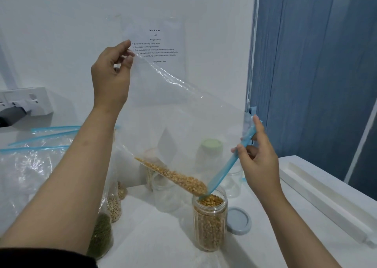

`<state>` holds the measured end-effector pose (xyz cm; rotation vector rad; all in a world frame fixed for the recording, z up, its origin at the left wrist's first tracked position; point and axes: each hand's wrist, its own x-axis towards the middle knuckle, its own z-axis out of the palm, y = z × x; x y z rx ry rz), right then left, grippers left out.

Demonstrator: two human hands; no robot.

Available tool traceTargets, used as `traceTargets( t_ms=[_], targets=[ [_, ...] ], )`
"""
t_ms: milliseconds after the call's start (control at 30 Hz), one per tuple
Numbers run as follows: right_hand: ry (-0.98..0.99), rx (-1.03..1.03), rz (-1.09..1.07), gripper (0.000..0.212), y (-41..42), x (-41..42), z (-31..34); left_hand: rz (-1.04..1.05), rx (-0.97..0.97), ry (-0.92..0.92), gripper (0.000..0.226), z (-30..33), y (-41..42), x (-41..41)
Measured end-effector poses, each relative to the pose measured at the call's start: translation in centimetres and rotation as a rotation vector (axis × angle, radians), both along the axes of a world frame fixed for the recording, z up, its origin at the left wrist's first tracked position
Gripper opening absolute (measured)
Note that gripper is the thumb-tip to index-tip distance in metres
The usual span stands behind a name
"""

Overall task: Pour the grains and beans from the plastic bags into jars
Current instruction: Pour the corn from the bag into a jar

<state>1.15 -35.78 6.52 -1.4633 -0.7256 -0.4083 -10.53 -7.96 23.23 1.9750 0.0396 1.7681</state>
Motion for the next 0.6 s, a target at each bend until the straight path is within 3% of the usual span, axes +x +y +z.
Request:
traceTargets(
  t_ms=[133,333,600],
  targets=[
    [-0.039,-0.169,-0.074,0.073,-0.1,0.4,0.0,-0.005,-0.003,0.0,0.032,0.0,-0.2,0.0],
    [-0.243,-0.44,-0.376,0.062,0.5,0.9,1.1,-0.024,-0.002,-0.002,0.031,0.1,-0.5,0.0],
    [-0.522,-0.339,-0.476,0.046,1.7,1.9,3.6,-0.021,-0.005,0.002,0.032,0.2,-0.5,-0.3]
  ],
)
